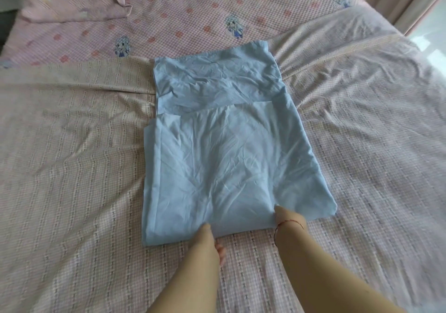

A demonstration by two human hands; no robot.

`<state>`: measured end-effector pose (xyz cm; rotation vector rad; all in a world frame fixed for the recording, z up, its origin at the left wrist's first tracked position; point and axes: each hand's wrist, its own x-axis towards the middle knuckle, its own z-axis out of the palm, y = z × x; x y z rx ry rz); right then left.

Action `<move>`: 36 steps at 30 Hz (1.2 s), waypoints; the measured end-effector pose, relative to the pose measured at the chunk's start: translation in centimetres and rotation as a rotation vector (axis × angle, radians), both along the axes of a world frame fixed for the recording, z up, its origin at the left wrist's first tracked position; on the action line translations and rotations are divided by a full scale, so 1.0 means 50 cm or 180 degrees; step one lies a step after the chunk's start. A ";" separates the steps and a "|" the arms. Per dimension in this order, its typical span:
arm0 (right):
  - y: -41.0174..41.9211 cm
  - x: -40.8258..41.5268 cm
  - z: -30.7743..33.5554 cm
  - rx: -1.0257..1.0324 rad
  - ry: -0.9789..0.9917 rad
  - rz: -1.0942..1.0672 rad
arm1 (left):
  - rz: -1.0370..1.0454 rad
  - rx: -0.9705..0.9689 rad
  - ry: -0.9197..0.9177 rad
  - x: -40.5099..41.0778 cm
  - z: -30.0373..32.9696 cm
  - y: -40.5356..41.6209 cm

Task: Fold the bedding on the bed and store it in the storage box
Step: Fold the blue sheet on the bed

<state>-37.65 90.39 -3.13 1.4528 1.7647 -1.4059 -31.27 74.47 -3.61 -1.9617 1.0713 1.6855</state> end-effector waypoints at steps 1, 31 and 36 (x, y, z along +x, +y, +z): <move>0.001 0.003 0.002 -0.0212 0.0008 -0.0424 | 0.0259 0.0084 0.0114 -0.004 0.006 0.002; -0.005 -0.108 0.509 -0.1987 0.2701 -0.0947 | 0.1157 -0.0976 0.2676 -0.121 0.503 -0.078; 0.007 -0.015 0.552 -0.1946 0.2994 -0.0902 | 0.1159 -0.0983 0.2757 -0.022 0.558 -0.059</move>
